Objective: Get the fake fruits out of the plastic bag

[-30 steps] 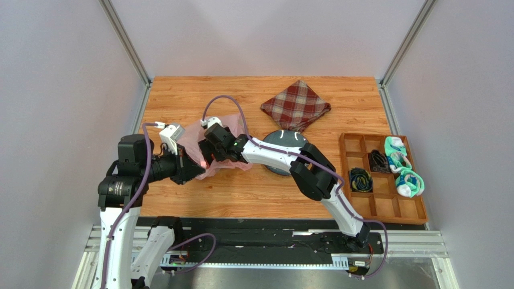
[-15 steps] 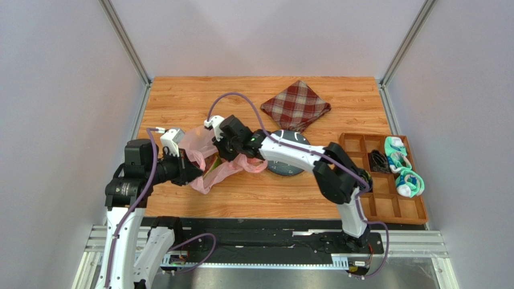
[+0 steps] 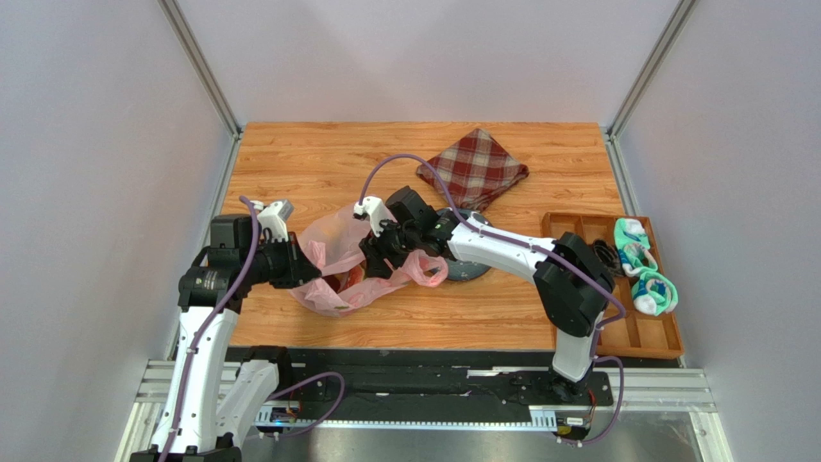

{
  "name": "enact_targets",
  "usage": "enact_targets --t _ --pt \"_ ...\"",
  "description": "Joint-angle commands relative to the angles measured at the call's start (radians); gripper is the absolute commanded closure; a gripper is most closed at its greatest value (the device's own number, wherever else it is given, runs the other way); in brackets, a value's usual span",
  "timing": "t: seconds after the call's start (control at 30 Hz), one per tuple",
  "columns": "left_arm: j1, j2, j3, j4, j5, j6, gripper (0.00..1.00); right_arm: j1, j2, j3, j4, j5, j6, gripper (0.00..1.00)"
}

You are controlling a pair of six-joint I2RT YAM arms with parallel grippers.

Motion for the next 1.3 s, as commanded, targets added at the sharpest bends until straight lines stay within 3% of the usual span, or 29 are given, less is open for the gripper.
enact_targets --t 0.0,0.17,0.33,0.6,0.73,0.93,1.27 --pt "0.007 -0.008 -0.009 0.038 0.018 -0.026 1.00 0.019 -0.090 0.130 0.038 -0.115 -0.015 0.53" --pt "0.007 -0.010 -0.014 0.041 0.037 -0.039 1.00 0.090 0.039 0.189 0.040 -0.122 -0.007 0.67" --pt "0.012 -0.042 -0.001 0.018 0.043 -0.032 1.00 0.095 0.159 0.222 0.044 0.109 0.163 0.74" --pt "0.070 -0.087 0.031 0.021 0.107 -0.045 1.00 0.095 0.177 0.255 -0.011 0.067 0.179 0.81" --pt "0.088 -0.082 -0.009 0.038 0.041 -0.061 1.00 0.095 0.111 0.244 -0.032 0.021 0.122 0.82" --pt "0.093 -0.094 0.005 0.080 0.057 -0.085 1.00 0.102 0.050 0.178 -0.036 -0.090 0.090 0.84" --pt "0.094 -0.044 0.195 0.057 0.288 -0.047 1.00 0.119 0.188 0.245 0.015 -0.106 0.166 0.82"
